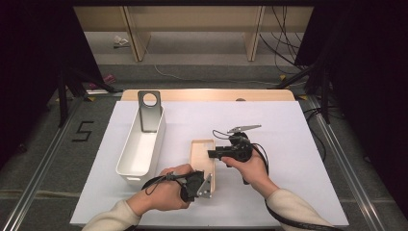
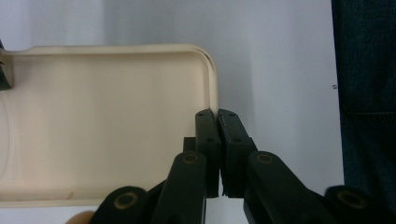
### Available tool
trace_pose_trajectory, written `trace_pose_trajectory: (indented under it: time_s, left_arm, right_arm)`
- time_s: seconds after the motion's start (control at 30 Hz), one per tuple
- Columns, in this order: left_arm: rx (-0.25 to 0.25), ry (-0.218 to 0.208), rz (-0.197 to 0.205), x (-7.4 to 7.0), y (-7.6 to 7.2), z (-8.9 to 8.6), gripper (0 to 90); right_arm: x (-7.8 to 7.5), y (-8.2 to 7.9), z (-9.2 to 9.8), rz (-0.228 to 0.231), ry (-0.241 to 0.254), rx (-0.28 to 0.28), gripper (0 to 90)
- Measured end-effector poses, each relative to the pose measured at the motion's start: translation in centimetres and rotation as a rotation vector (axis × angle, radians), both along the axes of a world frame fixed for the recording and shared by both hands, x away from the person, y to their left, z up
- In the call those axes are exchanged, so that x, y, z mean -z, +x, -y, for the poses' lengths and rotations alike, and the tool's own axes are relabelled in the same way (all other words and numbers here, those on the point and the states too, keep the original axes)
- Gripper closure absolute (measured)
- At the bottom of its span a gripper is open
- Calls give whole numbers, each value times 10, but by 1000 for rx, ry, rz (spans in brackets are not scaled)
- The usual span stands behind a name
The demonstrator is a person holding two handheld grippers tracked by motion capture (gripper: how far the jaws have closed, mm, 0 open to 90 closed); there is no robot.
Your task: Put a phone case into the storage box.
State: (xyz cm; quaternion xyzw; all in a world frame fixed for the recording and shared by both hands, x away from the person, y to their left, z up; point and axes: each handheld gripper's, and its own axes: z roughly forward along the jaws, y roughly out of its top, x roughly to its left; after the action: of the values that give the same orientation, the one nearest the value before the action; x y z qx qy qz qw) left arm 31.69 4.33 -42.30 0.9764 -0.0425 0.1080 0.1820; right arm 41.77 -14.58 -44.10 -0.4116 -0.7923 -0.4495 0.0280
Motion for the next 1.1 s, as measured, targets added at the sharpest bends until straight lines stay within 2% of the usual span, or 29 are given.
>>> trace_pose_trajectory:
  time_s: [0.2, 0.4, 0.7, 1.1]
  left_arm:
    - [-4, -13, -6, 3, 1, 0, 875]
    - [-7, -19, -3, 4, 2, 0, 875]
    - [-7, -16, -2, 4, 4, -1, 875]
    - [-22, -35, 1, 4, 6, -2, 873]
  right_arm:
    - [-5, -2, 2, -29, 39, 0, 727]
    - [-10, -4, 2, -29, 65, 8, 774]
    - [-14, -6, 3, -32, 86, 12, 802]
    - [-20, -9, 5, -31, 126, 20, 822]
